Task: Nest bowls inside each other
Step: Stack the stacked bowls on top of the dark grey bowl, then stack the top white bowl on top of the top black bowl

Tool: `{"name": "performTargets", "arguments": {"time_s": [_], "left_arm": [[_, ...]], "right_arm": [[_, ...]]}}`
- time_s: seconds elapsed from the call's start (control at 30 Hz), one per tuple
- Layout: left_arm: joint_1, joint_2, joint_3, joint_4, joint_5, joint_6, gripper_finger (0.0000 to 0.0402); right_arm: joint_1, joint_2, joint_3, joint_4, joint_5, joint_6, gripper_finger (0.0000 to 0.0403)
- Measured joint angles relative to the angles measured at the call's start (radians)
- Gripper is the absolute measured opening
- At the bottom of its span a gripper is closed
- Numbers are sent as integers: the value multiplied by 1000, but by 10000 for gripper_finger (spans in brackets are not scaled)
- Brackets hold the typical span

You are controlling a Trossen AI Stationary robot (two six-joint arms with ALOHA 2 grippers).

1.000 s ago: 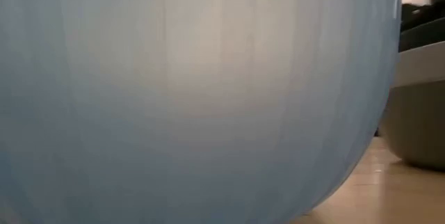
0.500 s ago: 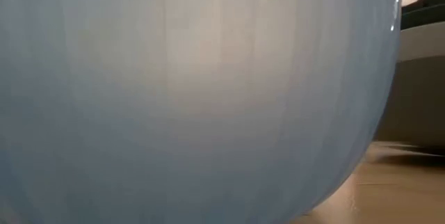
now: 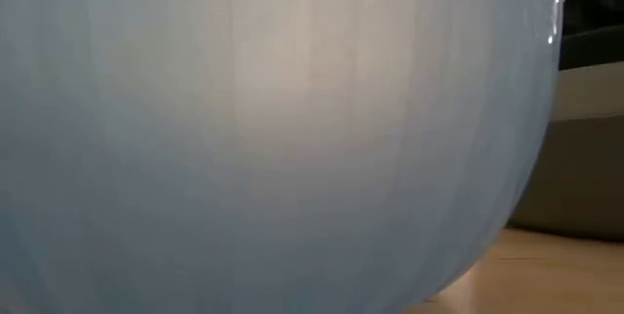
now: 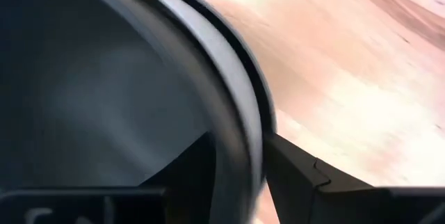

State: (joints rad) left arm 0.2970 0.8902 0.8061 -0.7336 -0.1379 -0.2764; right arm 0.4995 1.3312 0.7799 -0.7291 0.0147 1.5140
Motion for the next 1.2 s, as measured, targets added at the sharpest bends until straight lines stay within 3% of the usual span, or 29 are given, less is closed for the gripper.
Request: {"name": "performTargets", "arguments": {"time_s": [0.6, 0.93, 1.2], "left_arm": [[191, 246, 5, -22, 0, 179, 44], [289, 388, 220, -131, 2, 311, 62], [336, 537, 332, -262, 96, 409, 56]], "right_arm": [[0, -2, 89, -146, 4, -25, 124], [0, -2, 202, -279, 62, -73, 124], [0, -3, 260, -299, 154, -125, 124]]}}
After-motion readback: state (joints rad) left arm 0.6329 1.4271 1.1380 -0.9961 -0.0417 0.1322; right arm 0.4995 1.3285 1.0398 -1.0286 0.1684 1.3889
